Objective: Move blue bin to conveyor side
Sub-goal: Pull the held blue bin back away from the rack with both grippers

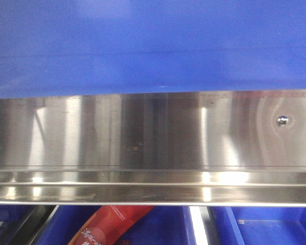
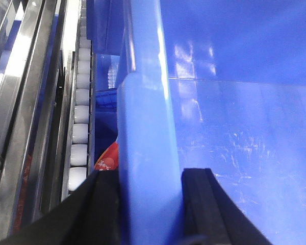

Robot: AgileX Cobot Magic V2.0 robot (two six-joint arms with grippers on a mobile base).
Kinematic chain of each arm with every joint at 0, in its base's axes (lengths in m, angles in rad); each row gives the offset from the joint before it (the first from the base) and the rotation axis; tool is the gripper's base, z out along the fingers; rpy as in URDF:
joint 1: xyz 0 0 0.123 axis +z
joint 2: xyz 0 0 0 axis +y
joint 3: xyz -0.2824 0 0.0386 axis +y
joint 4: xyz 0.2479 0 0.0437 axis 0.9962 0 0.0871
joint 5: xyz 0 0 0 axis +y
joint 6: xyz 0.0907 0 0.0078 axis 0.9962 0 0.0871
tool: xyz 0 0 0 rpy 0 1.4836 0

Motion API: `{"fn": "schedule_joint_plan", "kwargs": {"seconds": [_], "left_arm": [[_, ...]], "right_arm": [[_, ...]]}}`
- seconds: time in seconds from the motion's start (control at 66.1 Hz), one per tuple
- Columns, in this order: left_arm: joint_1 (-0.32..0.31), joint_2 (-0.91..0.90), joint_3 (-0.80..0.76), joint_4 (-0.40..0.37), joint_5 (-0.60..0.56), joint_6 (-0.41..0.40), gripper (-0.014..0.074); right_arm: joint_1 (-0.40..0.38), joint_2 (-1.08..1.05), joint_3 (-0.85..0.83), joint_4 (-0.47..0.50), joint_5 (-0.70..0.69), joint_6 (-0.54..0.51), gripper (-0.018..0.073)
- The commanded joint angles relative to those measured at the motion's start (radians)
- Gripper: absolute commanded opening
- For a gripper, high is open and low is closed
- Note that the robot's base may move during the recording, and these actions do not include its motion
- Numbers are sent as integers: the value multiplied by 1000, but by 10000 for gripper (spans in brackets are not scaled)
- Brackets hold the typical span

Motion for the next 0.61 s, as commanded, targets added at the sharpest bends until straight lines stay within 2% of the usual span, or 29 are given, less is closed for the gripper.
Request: {"fn": "schedule_joint_plan", "kwargs": {"seconds": [0.0,0.59], "left_arm": [[-2,-22,-10,28,-94,14,-17],[-2,-22,-10,28,-96,14,-17]], "right_arm": [[-5,-22,-13,-61,-99,-9,-88],[-5,-22,-13,-59,-99,-9,-88]]}}
